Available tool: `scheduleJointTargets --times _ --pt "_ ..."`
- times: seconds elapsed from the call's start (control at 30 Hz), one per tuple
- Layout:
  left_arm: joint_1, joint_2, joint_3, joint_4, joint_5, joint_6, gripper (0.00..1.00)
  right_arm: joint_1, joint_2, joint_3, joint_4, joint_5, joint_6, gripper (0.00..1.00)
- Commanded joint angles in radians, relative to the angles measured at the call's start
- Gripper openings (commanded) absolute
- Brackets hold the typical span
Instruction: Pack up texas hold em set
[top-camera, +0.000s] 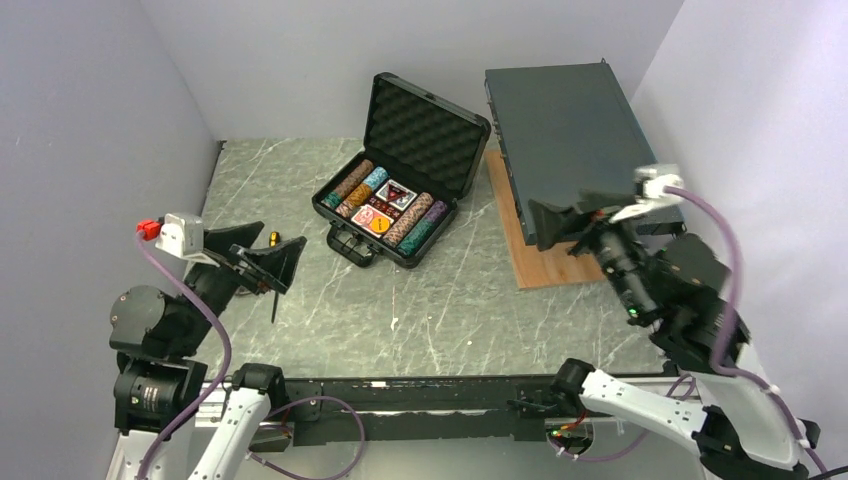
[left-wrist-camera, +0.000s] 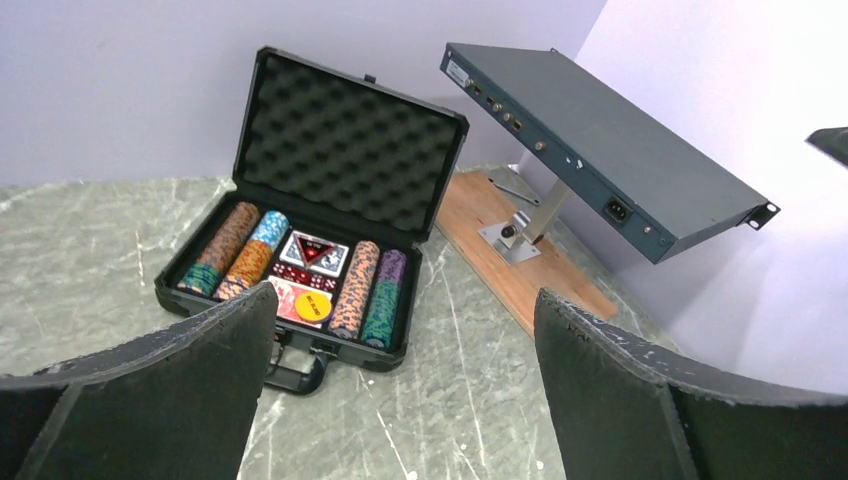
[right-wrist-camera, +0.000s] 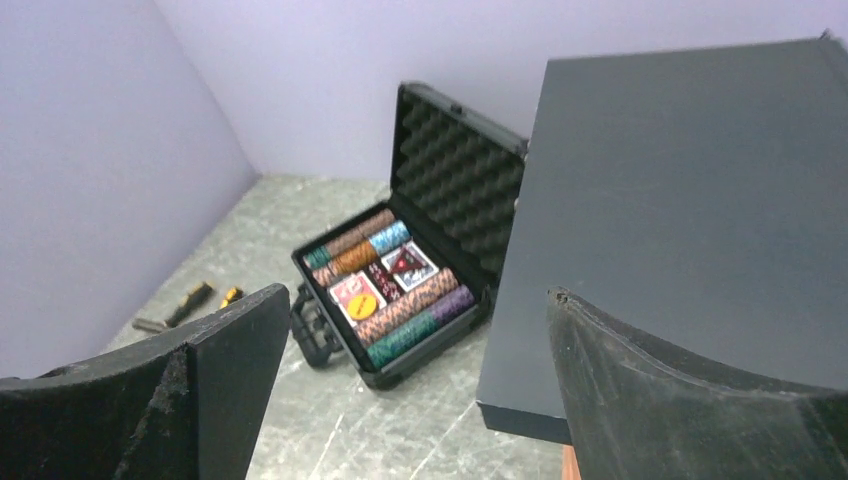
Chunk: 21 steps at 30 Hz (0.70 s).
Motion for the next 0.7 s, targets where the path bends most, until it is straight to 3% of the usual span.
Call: scheduleJointTargets --times 0.0,0.13,0.33,0.5,0.67 --pt "0.004 0.047 -0.021 -0.024 -0.003 -0.061 0.99 0.000 0.171 -0.056 0.010 -0.023 0.032 1.00" --pt "0.003 0.108 -0.028 -0.091 -0.001 -0.106 0.99 -0.002 0.408 -0.026 0.119 0.085 -0.026 1.00" --pt "0.004 0.156 -0.065 -0.145 0.047 -0.112 0.99 -0.017 0.784 0.150 0.327 0.234 -0.326 1.00" --pt "0.004 0.133 -0.124 -0.135 0.065 -0.119 0.99 -0.084 1.122 0.393 0.443 0.325 -0.622 0.99" --pt "0.003 0.120 -0.135 -0.167 0.073 -0.093 0.99 -0.155 1.494 0.737 0.464 0.417 -0.907 0.99"
